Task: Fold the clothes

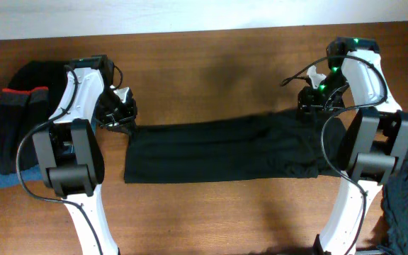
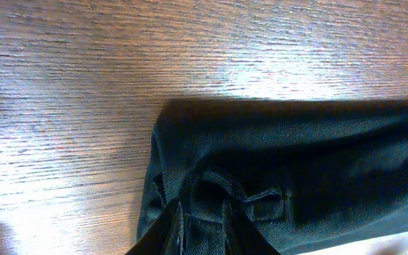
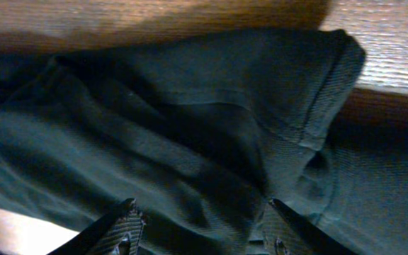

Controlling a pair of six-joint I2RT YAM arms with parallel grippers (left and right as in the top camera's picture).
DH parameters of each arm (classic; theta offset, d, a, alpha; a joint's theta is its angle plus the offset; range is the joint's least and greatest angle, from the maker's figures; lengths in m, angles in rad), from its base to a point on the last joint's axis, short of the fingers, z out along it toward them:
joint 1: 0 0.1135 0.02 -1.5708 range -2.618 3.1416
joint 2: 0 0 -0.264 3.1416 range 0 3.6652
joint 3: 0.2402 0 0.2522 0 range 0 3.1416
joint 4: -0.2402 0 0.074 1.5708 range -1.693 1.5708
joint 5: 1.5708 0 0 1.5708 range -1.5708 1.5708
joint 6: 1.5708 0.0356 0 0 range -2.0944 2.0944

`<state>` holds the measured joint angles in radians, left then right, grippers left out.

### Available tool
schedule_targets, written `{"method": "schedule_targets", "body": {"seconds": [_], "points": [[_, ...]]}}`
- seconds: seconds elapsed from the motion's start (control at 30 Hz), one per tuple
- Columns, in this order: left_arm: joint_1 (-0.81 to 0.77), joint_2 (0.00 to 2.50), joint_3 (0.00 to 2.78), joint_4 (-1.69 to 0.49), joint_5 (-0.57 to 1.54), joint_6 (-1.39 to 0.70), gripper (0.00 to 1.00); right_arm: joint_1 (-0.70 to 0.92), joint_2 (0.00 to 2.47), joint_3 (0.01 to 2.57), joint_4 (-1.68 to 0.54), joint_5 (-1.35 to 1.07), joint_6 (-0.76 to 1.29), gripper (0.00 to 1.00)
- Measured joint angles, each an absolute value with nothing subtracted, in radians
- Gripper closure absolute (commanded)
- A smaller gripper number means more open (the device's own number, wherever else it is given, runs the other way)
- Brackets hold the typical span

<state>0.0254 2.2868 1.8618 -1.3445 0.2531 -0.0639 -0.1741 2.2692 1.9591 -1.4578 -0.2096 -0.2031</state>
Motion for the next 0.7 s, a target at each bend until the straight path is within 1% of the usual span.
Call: {"method": "schedule_targets", "body": {"seconds": [0.37,0.47,0.53,0.57,0.6,0.7], "points": [[0.025,2.287,1.862,-1.344,0.253,-0.064,0.8,-0.174,2.269,1.953,-1.459,-0.228,-0.209,0.4],[0.025,2.287,1.862,-1.344,0.253,-0.064,0.81,-0.174,2.269,1.927,-1.449,-0.23,-0.21,0.41],[0.025,2.287,1.862,-1.344,0.253,-0.064,0.81,-0.174,2.269,1.916,-1.439,-0.23,-0.212,0.5],[0.025,2.287,1.862,-1.344,0.253,-0.064,0.8,-0.174,2.269,1.914,-1.435,-0.231,-0.211,0.58],[0.025,2.287,1.862,-1.344,0.253,-0.064,0.8,-0.174,2.269,1.914,-1.43,-0.231,-0.214,0.69],[0.025,2.287,1.862,-1.344,0.253,-0.064,0.8,-0.174,2.269,1.914,-1.412,-0.23,-0.213,0.93]]}}
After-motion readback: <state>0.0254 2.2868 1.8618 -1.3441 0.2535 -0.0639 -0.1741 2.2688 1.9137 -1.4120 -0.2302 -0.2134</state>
